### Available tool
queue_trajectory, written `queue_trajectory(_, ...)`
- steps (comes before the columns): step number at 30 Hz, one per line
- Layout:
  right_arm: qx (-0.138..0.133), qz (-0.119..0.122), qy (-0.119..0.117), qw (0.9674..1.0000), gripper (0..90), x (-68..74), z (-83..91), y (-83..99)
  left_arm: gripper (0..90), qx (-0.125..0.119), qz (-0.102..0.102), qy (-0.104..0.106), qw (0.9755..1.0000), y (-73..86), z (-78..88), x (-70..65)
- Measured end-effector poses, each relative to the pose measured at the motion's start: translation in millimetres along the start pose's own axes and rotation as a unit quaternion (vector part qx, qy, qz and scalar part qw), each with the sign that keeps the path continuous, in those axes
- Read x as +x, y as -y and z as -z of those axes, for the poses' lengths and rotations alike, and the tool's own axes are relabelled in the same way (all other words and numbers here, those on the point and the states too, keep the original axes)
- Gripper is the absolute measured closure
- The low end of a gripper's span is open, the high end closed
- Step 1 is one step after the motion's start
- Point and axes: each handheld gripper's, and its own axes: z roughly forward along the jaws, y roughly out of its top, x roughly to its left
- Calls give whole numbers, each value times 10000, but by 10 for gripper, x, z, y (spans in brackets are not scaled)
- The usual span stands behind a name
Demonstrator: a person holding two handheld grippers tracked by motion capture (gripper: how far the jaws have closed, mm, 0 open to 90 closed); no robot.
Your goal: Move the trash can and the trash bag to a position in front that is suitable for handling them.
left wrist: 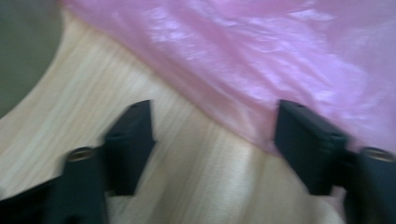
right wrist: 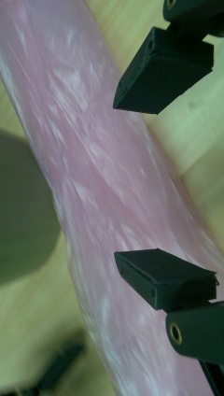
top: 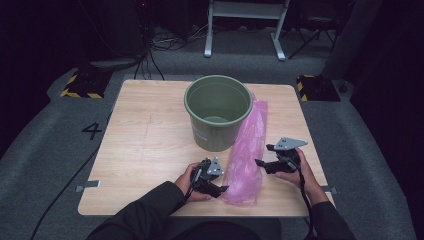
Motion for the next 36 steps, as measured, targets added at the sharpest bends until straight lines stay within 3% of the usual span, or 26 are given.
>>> queue_trajectory(5,2,-303,180,9994,217,-239,-165,-157,595,31,-193,103,9998,0,31,-2)
queue_trajectory(7,112,-206,375,9990,232,-297,-260,-222,665,43,-272,130,9995,4,41,-4)
queue_trajectory(9,180,-316,380,9986,253,-368,-375,-262,730,37,-262,202,9994,9,43,0)
queue_trajectory(12,380,-374,597,9968,238,-443,-510,-281,796,11,-308,249,9992,19,46,1)
queue_trajectory(16,370,-570,632,9957,212,-531,-621,-293,877,19,-398,357,9986,33,64,-6)
queue_trajectory(22,475,-572,681,9949,179,-523,-727,-323,887,131,-546,473,9973,87,143,-45)
queue_trajectory(27,573,-586,693,9942,164,-485,-767,-279,853,93,-449,503,9977,148,189,-99)
queue_trajectory(36,527,-932,804,9910,166,-504,-813,-231,814,31,-460,539,9975,153,179,-102)
